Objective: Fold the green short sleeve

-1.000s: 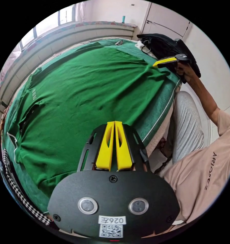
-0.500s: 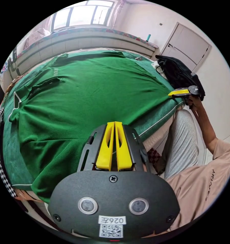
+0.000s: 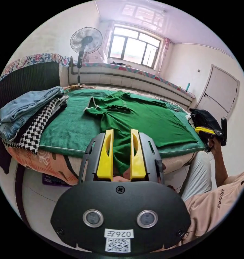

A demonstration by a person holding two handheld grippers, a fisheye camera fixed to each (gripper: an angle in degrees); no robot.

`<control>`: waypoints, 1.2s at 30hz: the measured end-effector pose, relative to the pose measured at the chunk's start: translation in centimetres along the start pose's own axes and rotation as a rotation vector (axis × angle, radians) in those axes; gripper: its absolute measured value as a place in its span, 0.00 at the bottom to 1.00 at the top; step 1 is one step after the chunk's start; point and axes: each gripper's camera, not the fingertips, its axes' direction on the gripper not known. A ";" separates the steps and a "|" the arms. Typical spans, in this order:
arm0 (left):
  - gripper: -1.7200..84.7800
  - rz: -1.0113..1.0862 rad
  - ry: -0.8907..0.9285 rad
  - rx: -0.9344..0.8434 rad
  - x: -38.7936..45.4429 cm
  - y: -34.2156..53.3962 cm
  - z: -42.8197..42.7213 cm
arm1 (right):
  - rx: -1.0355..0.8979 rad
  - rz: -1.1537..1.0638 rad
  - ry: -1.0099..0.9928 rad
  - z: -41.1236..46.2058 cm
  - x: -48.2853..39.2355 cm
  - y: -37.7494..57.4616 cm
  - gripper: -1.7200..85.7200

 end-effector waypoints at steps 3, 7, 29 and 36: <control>0.20 -0.154 0.128 -0.058 -4.8 2.2 -0.3 | 0.042 -0.217 -0.153 2.1 -9.0 -2.5 0.03; 0.22 -0.217 0.313 -0.122 -8.3 4.2 0.3 | 0.037 -0.503 -0.222 6.4 -22.2 -3.7 0.03; 0.02 -0.037 0.337 -0.032 -16.5 -7.1 -1.8 | -0.008 -0.446 -0.239 13.2 -33.9 -4.8 0.01; 0.22 -0.224 0.333 -0.316 -25.1 -18.0 10.6 | -0.033 -0.467 -0.441 15.6 -38.2 -5.5 0.10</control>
